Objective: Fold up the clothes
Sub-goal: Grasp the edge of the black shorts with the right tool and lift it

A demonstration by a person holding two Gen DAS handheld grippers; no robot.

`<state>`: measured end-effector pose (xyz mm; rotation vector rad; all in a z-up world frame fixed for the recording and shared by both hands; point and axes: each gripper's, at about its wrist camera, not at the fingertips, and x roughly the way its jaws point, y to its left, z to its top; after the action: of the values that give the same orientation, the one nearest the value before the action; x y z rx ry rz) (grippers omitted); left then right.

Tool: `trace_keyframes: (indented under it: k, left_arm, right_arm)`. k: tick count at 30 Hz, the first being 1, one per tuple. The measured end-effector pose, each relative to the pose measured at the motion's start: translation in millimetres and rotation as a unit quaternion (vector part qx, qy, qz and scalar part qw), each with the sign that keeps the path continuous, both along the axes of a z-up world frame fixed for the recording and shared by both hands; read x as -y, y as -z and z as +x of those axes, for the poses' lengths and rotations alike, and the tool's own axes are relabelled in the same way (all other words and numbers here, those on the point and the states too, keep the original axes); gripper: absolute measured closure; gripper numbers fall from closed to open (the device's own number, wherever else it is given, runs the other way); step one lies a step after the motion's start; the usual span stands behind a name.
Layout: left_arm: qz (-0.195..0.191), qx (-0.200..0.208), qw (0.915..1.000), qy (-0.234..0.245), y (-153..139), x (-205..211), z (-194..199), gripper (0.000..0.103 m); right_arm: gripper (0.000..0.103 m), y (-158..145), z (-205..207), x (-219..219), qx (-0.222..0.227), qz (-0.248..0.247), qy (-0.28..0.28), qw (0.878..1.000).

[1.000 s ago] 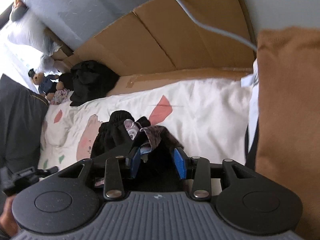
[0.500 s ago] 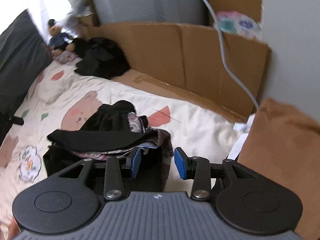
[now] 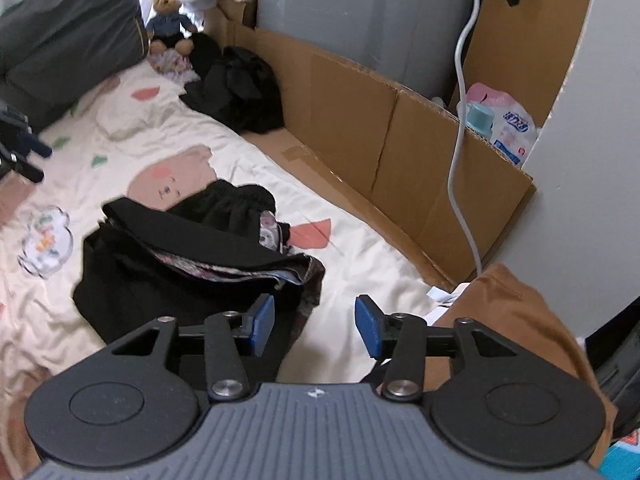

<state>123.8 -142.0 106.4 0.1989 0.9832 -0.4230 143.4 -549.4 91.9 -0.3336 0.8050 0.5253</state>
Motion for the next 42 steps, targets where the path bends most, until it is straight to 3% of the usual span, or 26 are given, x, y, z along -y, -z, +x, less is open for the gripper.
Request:
trace_keyframes:
  k: [5,12,17,20,25,31,33,40,42]
  left_arm:
    - [0.014,-0.003,0.9998,0.015,15,1,3,0.041]
    - [0.010,0.043,0.9962,0.075,47,5,12,0.042]
    - [0.020,0.076,0.9850,0.154,60,15,8,0.043]
    - [0.001,0.073,0.9864,0.147,70,14,15,0.043]
    - [0.008,0.097,0.9836,0.152,74,15,23,0.049]
    - [0.085,0.113,0.9646,0.223,84,20,21,0.049]
    - [0.102,0.114,0.9581,0.242,88,20,20,0.049]
    - [0.108,0.120,0.9562,0.244,105,19,26,0.050]
    - [0.109,0.113,0.9557,0.249,112,19,28,0.055]
  right_arm:
    - [0.053,28,3,-9,0.004,-0.003,0.010,1.000]
    - [0.053,56,14,-5,0.003,0.009,0.012,1.000]
    - [0.055,67,6,0,0.025,0.019,-0.002,1.000]
    - [0.055,70,5,4,0.026,0.027,-0.015,0.999]
    - [0.055,79,10,3,0.042,0.003,-0.040,0.998]
    - [0.055,81,27,-1,0.059,-0.008,-0.063,0.996]
    - [0.061,84,31,-5,0.057,-0.019,-0.080,0.995]
    - [0.064,84,40,-18,0.069,-0.033,-0.111,0.991]
    - [0.064,82,42,-21,0.073,-0.033,-0.119,0.990]
